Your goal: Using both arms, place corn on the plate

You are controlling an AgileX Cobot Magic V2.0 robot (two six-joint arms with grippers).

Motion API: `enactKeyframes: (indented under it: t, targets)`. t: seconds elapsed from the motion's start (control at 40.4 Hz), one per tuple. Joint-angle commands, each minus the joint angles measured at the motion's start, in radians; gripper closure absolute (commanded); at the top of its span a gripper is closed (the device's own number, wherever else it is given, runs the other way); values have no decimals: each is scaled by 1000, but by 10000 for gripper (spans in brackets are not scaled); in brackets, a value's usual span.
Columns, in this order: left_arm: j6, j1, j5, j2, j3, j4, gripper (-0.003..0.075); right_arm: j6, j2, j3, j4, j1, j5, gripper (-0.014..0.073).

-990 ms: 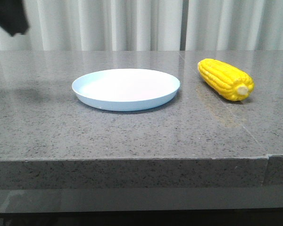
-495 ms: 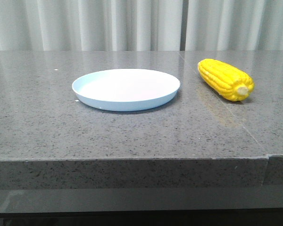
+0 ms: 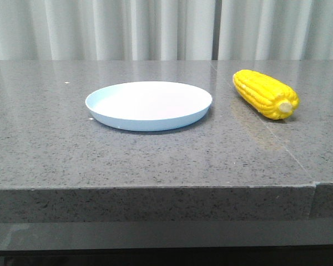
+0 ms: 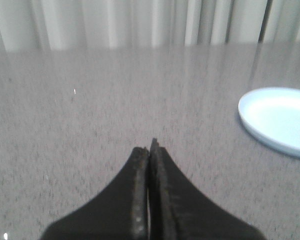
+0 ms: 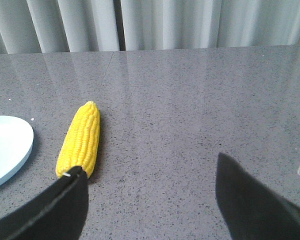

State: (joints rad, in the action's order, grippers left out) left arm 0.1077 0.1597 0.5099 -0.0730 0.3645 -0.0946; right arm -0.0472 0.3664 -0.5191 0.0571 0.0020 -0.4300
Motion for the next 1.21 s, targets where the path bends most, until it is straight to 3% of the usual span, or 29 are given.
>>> enactKeyframes:
  t: [0.0,0.841,1.188]
  targets:
    - [0,-3,-120,48,23,-8,741,7,15,-35,2,-5,74,33]
    - [0,-3,-123,60,23,-8,741,7,27,-39,3,-5,94,33]
    - [0,-3,-123,60,23,-8,741,7,399,-238,73,2,-29,33]
